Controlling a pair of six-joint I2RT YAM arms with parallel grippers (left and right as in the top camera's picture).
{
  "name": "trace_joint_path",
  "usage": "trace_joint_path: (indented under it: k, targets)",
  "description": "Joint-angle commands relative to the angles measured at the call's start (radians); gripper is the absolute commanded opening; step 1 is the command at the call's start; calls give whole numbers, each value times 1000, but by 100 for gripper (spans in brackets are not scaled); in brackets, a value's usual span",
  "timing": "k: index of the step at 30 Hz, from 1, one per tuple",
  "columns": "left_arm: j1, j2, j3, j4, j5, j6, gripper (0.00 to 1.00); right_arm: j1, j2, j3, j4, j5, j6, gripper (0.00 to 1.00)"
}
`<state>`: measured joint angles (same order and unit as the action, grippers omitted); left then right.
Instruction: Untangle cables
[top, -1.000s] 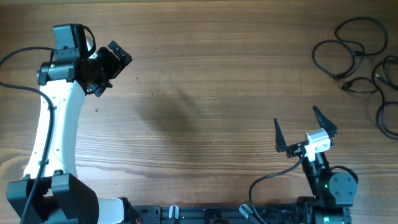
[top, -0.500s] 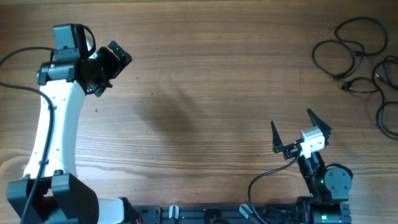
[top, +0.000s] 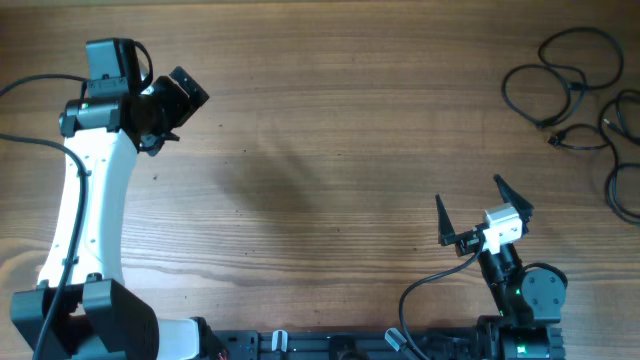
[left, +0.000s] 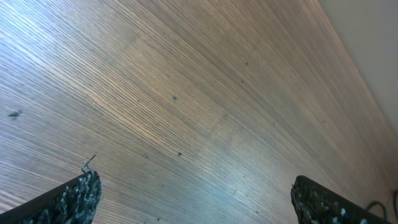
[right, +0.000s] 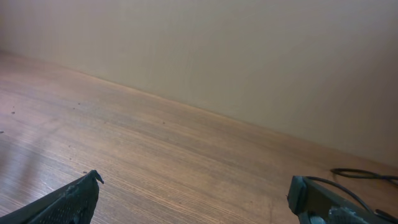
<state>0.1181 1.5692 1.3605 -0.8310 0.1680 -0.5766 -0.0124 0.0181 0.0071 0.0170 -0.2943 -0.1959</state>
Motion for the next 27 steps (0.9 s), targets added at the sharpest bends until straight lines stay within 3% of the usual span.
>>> trace_joint_path:
  k: [1, 3, 6, 9, 12, 21, 27]
  targets:
    - [-19, -90, -14, -3, -76, 37, 100, -8, -14, -2, 5, 6, 12, 100]
    - [-41, -146, -50, 50, -75, 95, 100, -8, -14, -2, 5, 5, 12, 100]
    - [-113, -304, -217, 276, -55, 216, 100, -8, -14, -2, 5, 5, 12, 100]
    - [-153, -492, -470, 562, 12, 338, 100, -8, -14, -2, 5, 5, 13, 100]
    - [-155, -705, -716, 732, 22, 367, 100, -8, -14, -2, 5, 6, 12, 100]
    - [-154, -1251, -1183, 874, 21, 496, 100, -8, -14, -2, 5, 5, 13, 100]
    - [-154, -1427, -1297, 872, -10, 522, 100, -8, -14, -2, 5, 6, 13, 100]
